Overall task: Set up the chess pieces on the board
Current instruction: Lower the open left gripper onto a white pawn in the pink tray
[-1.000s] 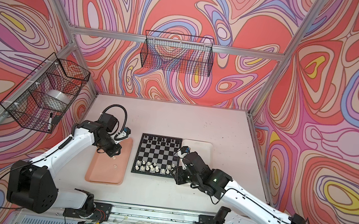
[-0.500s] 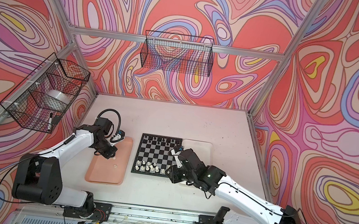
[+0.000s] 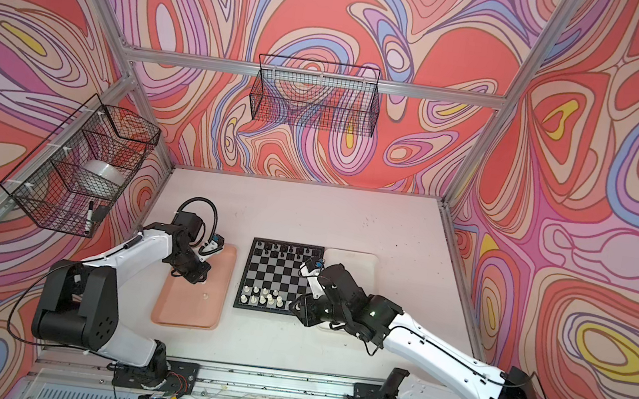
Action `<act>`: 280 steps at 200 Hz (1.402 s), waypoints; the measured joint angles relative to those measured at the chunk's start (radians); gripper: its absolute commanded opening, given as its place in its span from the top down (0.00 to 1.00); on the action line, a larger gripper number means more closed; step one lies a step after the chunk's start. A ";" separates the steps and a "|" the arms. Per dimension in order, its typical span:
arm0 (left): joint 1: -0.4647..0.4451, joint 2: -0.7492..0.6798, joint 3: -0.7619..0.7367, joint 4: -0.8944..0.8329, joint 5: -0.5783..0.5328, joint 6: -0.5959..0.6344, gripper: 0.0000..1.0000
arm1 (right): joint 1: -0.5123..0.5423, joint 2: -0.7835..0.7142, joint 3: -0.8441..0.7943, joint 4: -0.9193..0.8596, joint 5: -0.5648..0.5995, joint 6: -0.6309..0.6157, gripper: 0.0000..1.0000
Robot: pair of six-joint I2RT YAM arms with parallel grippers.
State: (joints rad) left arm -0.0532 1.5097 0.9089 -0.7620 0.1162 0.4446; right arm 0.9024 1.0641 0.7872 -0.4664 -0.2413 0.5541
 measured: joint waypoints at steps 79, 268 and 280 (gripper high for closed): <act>0.000 0.035 -0.001 0.005 0.006 0.009 0.81 | 0.000 0.000 0.000 0.000 0.001 0.000 0.69; 0.001 0.037 0.013 -0.007 0.012 0.016 0.91 | 0.000 -0.008 -0.003 0.000 0.014 0.000 0.69; 0.001 0.036 0.029 -0.018 0.016 0.016 0.91 | 0.000 -0.008 -0.003 0.000 0.015 0.000 0.69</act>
State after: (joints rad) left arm -0.0525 1.5459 0.9375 -0.7803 0.1318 0.4606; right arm 0.9024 1.0557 0.7837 -0.4667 -0.2264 0.5545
